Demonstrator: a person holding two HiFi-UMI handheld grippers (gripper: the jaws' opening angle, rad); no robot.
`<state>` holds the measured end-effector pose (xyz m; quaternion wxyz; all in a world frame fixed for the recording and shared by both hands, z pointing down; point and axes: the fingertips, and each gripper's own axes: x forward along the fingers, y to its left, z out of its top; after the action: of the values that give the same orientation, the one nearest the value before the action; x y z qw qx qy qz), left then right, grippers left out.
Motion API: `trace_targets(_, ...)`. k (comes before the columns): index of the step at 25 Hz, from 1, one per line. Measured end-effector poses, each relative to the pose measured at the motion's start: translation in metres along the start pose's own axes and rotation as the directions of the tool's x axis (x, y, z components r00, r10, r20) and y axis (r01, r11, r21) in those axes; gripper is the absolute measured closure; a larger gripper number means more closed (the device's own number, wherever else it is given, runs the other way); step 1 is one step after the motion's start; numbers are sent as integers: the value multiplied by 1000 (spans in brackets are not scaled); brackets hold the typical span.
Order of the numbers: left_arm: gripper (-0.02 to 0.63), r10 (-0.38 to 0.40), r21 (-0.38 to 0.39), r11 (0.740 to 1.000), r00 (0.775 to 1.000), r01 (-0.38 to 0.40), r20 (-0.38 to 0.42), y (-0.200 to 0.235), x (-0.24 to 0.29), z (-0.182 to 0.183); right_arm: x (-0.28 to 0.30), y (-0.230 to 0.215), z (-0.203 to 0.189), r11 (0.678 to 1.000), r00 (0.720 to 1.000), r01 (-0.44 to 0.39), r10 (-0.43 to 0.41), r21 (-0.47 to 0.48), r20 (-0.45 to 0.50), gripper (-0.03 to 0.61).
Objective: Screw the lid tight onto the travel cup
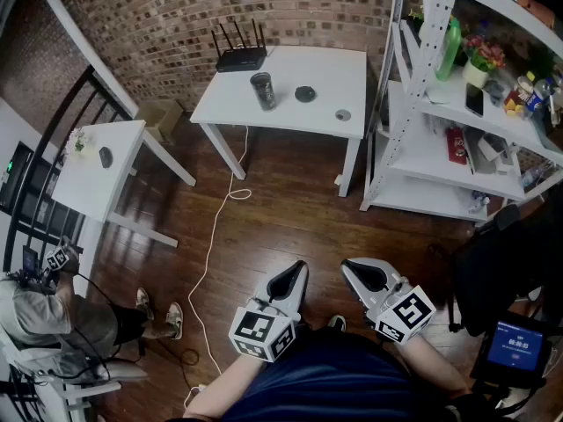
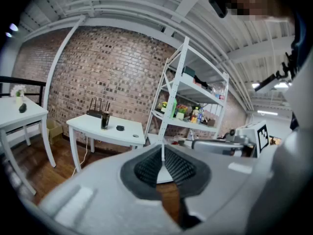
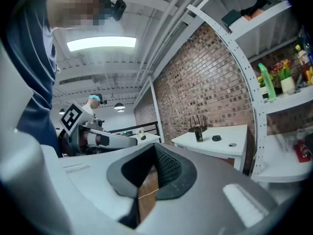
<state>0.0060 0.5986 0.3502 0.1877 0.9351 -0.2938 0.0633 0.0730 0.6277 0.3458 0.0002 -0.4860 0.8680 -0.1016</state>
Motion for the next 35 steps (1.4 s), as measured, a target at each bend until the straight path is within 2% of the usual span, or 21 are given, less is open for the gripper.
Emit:
trace_targets(4,595,-25,14,1000,1000,25,17,40,16,24,45,-13,8,999,999,41,-41,-12,-2,568)
trace_targets(10,595,-76,-3,997,995,76,65,117,41,70,123,-50,35,988,988,152,-153,-4,-17,568)
trace_targets(16,595,-92,-58,994,995,95,47,199,57,80,197,-69,44,975,975,218,-216,37,-56,568)
trace_targets(23,595,-85,-108,990,996,88,29,245,94,92,247,-104,45,976,972,215,-212,22,-105,568)
trace_targets(26,595,-65,-95,993,997,68,28,255,118,102,266,-130,48,977,977,204,-199,68,-84,568)
trace_targets(30,595,-5,-62,998,1000,7,21,271,153,116,285,-177,48,984,982,174,-171,31,-75,568)
trace_targets(35,607,46,-26,999,998,-45,35,279,204,149,310,-230,69,992,993,116,-115,41,-34,568)
